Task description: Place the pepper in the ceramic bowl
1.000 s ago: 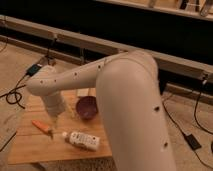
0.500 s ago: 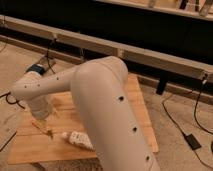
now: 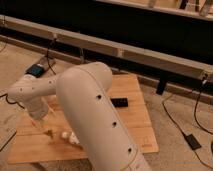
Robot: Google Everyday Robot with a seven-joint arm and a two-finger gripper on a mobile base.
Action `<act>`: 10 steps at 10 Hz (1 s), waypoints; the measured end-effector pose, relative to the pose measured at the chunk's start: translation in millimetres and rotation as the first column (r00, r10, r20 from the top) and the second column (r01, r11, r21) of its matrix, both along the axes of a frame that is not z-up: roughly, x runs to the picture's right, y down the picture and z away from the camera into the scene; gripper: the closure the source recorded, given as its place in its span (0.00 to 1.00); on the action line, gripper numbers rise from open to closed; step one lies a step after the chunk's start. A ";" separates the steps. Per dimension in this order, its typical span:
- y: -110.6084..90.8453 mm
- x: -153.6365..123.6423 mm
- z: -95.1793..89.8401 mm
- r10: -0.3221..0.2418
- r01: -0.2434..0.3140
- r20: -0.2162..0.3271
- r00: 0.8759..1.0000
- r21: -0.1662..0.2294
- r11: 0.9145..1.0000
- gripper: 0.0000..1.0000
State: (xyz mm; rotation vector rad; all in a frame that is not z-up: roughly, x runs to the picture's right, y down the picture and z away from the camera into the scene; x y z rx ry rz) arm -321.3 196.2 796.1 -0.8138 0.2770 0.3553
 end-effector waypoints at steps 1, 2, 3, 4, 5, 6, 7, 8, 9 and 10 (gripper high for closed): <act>2.7 -2.5 5.3 -0.001 0.001 -0.002 1.000 -0.005 1.000 0.35; 9.9 -4.4 13.7 -0.010 0.010 -0.009 1.000 -0.014 1.000 0.35; 14.8 -4.3 17.6 -0.018 0.018 -0.015 1.000 -0.019 1.000 0.35; 22.5 -4.7 21.6 -0.035 0.035 -0.022 0.999 -0.025 0.999 0.35; 28.7 -7.3 23.5 -0.049 0.049 -0.023 0.999 -0.028 0.998 0.35; 29.6 -9.1 24.9 -0.054 0.053 -0.024 0.998 -0.026 0.998 0.35; 29.4 -11.6 26.2 -0.053 0.052 -0.027 0.998 -0.021 0.998 0.37; 27.4 -14.1 27.0 -0.046 0.045 -0.029 0.999 -0.016 0.999 0.45; 23.0 -16.6 28.0 -0.033 0.032 -0.031 0.999 -0.009 0.999 0.57; 20.0 -17.6 28.5 -0.022 0.022 -0.032 0.999 -0.006 1.000 0.65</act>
